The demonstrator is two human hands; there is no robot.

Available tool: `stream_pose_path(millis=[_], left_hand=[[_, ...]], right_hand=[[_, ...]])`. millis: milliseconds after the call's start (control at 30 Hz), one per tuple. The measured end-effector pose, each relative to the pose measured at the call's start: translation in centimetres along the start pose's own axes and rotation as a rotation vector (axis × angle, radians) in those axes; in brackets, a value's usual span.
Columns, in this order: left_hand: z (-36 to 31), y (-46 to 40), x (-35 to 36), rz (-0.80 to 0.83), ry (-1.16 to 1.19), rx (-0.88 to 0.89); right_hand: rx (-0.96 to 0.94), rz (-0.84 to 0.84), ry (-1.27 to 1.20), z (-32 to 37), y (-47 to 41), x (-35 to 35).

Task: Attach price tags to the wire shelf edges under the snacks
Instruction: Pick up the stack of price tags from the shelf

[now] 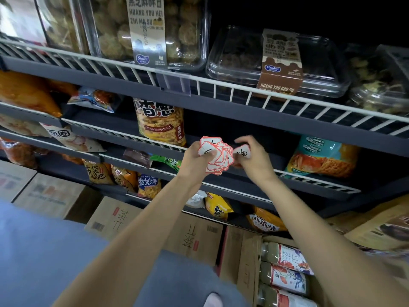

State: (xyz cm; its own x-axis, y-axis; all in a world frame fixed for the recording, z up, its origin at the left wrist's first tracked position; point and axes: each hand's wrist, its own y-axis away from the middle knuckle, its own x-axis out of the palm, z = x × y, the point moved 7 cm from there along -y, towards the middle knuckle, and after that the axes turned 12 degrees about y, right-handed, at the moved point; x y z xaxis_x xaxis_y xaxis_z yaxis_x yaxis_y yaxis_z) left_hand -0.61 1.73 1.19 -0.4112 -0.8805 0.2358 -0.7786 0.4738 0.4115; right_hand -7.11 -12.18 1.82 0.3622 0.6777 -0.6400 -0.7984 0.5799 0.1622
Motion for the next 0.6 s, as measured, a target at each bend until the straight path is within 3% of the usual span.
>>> stream_pose_path(millis=[133, 233, 467, 600], left_hand=[[-2.3, 3.3, -0.8, 0.019, -0.012, 0.073], [-5.4, 6.1, -0.9, 0.043, -0.056, 0.178], [-15.4, 15.3, -1.4, 0.077, -0.004, 0.387], [-22.8, 21.1, -0.1, 0.175, 0.009, 0.521]], right_hand=[[0.091, 0.077, -0.384, 3.0, 4.4, 0.3], [0.092, 0.062, -0.507, 6.8, 7.1, -1.1], [-0.177, 0.004, -0.46, 18.7, 14.8, -6.4], [-0.323, -0.171, -0.337, 25.8, 19.4, -11.1]])
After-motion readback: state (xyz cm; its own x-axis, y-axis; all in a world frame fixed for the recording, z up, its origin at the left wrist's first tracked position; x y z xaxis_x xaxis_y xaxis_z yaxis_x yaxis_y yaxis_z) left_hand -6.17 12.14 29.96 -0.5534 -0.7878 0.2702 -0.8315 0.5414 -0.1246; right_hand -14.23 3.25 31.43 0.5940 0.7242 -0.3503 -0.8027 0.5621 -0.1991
